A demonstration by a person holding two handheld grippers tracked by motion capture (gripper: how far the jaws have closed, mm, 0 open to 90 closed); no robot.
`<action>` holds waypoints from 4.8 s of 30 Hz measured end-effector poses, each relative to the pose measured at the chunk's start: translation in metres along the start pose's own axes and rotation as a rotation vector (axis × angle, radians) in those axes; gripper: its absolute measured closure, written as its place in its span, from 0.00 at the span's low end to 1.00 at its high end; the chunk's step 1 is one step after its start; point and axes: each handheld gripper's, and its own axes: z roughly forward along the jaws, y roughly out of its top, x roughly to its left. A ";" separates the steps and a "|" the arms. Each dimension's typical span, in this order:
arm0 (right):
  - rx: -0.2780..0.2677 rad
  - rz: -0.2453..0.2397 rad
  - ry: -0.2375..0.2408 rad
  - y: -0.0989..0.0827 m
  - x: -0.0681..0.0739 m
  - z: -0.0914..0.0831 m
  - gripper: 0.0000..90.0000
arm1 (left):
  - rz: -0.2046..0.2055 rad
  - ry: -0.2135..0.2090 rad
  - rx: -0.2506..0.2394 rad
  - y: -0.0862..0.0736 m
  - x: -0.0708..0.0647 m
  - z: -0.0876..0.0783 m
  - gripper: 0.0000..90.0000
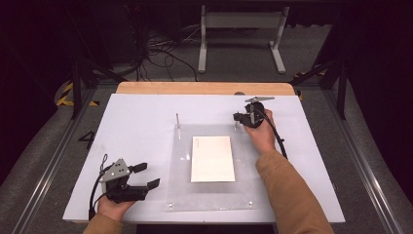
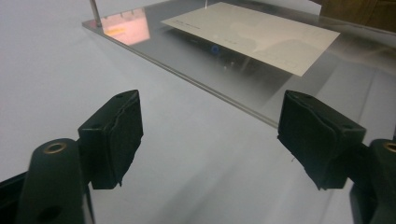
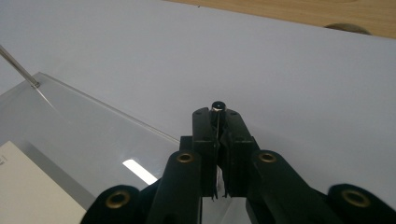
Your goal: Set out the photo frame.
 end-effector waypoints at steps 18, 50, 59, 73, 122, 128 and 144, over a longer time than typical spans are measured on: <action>0.017 0.068 0.043 0.006 -0.009 0.005 0.95 | 0.183 -0.021 -0.051 -0.003 -0.013 -0.004 0.12; 0.029 0.124 0.060 0.008 -0.013 0.008 0.94 | 0.428 -0.043 -0.189 0.021 -0.040 0.043 0.16; 0.025 0.136 0.073 0.008 -0.015 0.009 0.94 | 0.390 -0.064 -0.216 0.023 -0.037 0.045 0.38; 0.008 0.146 0.099 0.005 -0.016 0.007 0.92 | 0.425 -0.032 -0.208 0.023 -0.039 0.044 0.55; -0.235 -0.115 0.336 -0.063 0.025 -0.161 0.17 | 0.378 -0.034 -0.208 0.040 -0.034 0.039 0.54; -0.161 -0.146 0.227 -0.074 0.027 -0.171 0.08 | 0.372 -0.033 -0.213 0.041 -0.034 0.039 0.54; -0.149 -0.335 0.278 -0.097 0.045 -0.180 0.06 | 0.366 -0.033 -0.215 0.043 -0.034 0.039 0.54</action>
